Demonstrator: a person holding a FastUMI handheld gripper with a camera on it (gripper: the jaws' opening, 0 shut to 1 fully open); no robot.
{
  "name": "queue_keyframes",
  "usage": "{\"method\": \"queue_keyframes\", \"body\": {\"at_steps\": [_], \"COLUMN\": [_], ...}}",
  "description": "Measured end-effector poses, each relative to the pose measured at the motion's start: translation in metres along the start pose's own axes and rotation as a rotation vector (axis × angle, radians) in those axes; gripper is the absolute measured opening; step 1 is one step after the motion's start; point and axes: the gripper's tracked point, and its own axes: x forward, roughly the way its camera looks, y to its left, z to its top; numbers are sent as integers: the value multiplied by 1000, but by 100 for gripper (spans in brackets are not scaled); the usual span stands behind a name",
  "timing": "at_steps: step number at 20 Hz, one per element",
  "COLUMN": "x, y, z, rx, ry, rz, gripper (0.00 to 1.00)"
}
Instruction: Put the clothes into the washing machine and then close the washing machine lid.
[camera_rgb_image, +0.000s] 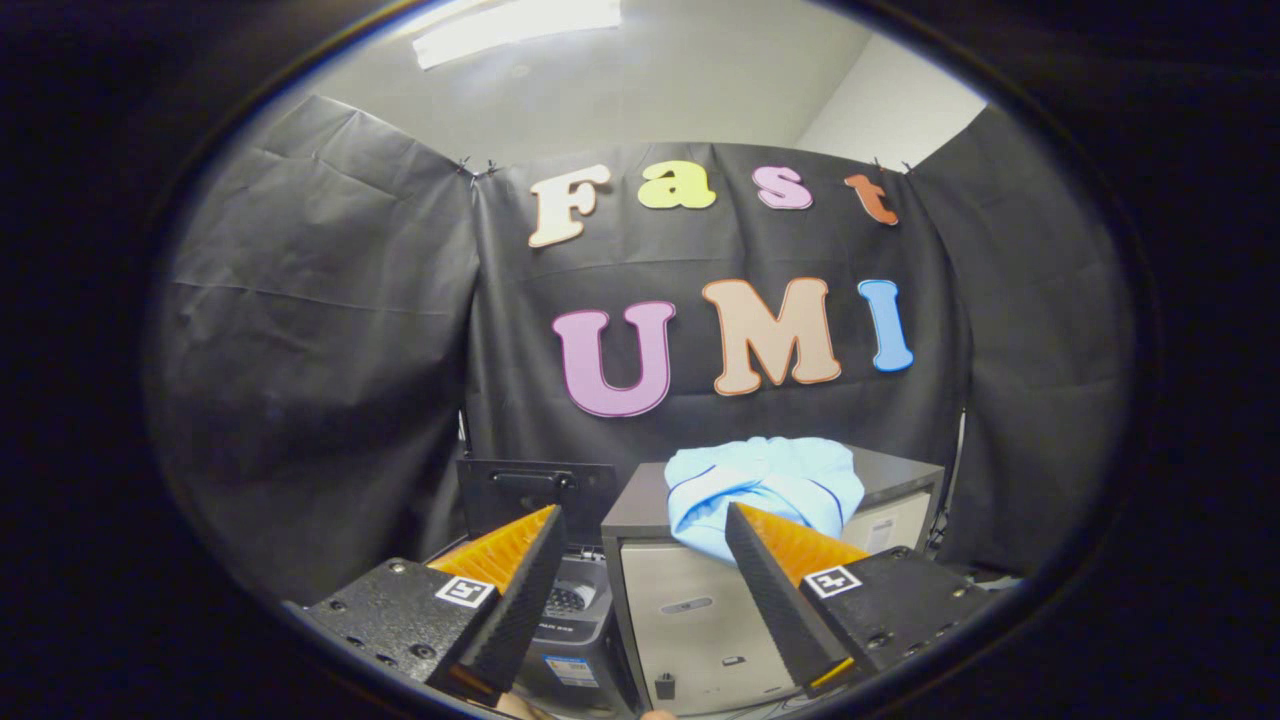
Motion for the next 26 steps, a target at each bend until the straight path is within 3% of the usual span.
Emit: {"method": "queue_keyframes", "body": {"at_steps": [6, 13, 19, 26], "x": [21, 90, 190, 340], "y": [20, 75, 130, 162], "z": [7, 19, 25, 3], "rx": [-17, -58, -50, -36], "ry": [3, 6, -7, -15], "rz": [32, 95, 132, 63], "gripper": [96, 96, 96, 96]}}
